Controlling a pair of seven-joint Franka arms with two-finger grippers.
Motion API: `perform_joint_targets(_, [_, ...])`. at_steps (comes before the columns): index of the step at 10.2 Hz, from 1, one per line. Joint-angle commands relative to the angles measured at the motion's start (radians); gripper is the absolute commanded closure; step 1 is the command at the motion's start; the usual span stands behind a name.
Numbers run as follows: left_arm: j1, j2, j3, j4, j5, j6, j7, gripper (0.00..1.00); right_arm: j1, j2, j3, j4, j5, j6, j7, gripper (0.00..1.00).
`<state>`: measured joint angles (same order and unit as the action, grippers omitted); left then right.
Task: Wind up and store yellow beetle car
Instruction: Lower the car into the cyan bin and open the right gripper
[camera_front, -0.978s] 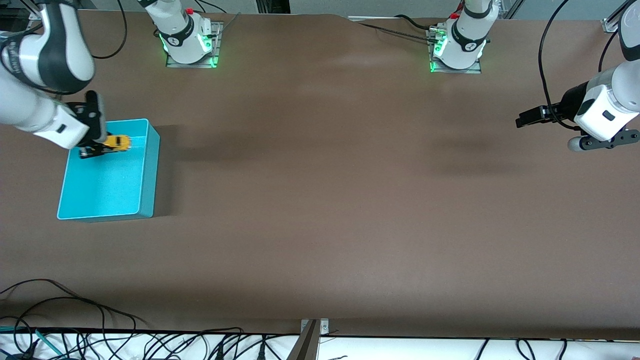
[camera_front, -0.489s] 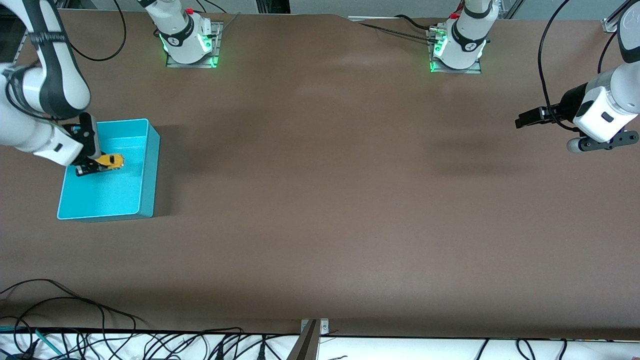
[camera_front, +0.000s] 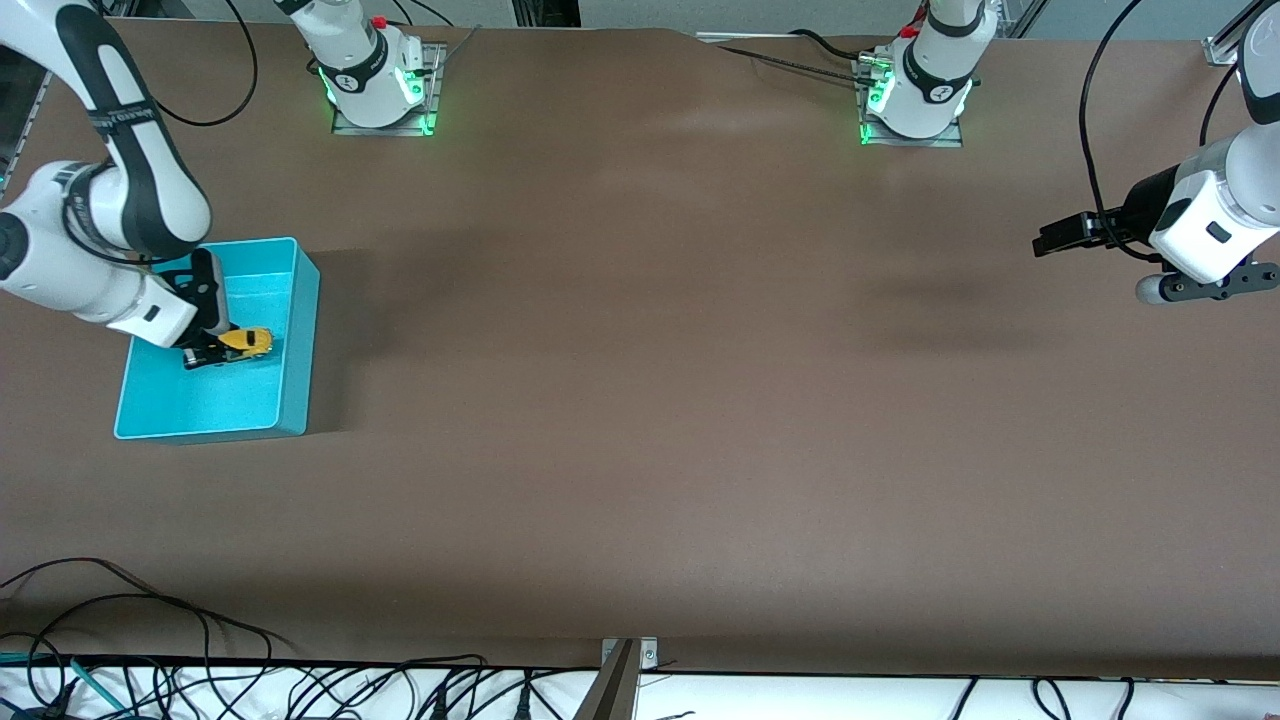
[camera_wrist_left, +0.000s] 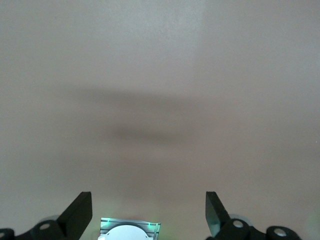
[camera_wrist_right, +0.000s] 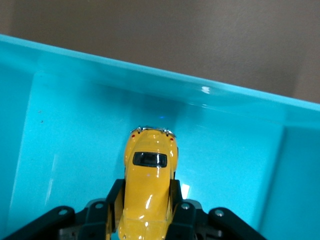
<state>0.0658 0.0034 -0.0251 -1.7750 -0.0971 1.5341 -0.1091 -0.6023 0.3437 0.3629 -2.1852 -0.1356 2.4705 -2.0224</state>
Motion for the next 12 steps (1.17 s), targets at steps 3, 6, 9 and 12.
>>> perform_joint_targets(3, [-0.014, 0.007, 0.002, 0.017, 0.062, 0.001, 0.035, 0.00, -0.002, 0.026, -0.042, -0.033, -0.022, 0.070, -0.045, 1.00])
perform_joint_targets(6, [-0.014, 0.007, 0.002, 0.019, 0.056, 0.001, 0.037, 0.00, -0.002, 0.044, -0.073, -0.031, -0.015, 0.071, -0.045, 0.75])
perform_joint_targets(9, [-0.014, 0.013, 0.004, 0.040, 0.057, 0.000, 0.074, 0.00, -0.001, 0.035, -0.091, -0.027, 0.004, 0.030, -0.042, 0.00])
perform_joint_targets(12, [-0.014, 0.035, 0.010, 0.072, 0.053, 0.000, 0.130, 0.00, -0.001, 0.002, -0.087, -0.007, 0.060, -0.057, -0.038, 0.00])
